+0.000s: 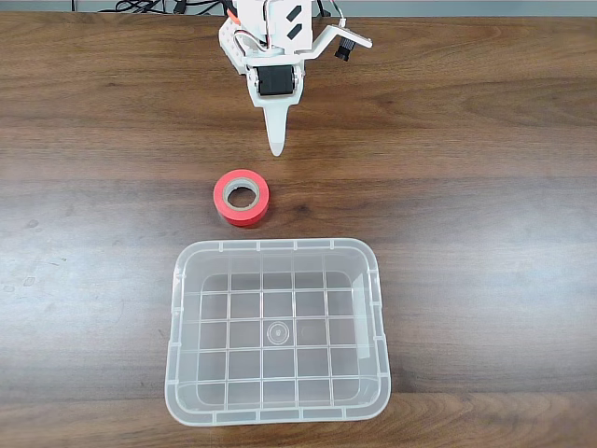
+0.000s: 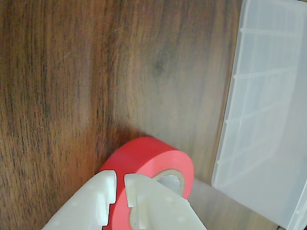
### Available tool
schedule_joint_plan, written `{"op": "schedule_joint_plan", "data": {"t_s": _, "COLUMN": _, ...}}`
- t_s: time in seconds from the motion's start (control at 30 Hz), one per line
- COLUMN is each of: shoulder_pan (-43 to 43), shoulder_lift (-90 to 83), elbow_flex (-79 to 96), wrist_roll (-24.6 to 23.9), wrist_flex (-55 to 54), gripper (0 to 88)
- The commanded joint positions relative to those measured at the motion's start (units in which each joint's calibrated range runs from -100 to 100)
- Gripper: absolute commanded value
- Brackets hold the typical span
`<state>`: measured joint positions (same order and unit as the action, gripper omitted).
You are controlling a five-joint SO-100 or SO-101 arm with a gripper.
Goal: Grab the tape and place it in the box.
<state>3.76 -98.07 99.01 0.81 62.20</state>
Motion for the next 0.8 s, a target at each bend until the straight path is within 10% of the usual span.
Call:
{"op": "schedule_joint_plan", "data": {"t_s": 0.0, "shoulder_pan": -1.20, "shoulder_lift": -0.72, "elbow_flex": -2.16, "wrist_roll": 0.03, "wrist_flex": -1.67, "gripper": 1.3}}
{"op": "schedule_joint_plan", "data": {"t_s": 0.77, "shoulder_pan": -12.90, "shoulder_lift": 0.09, "elbow_flex": -18.02, "wrist_roll": 1.56, "wrist_flex": -0.65, "gripper": 1.3}}
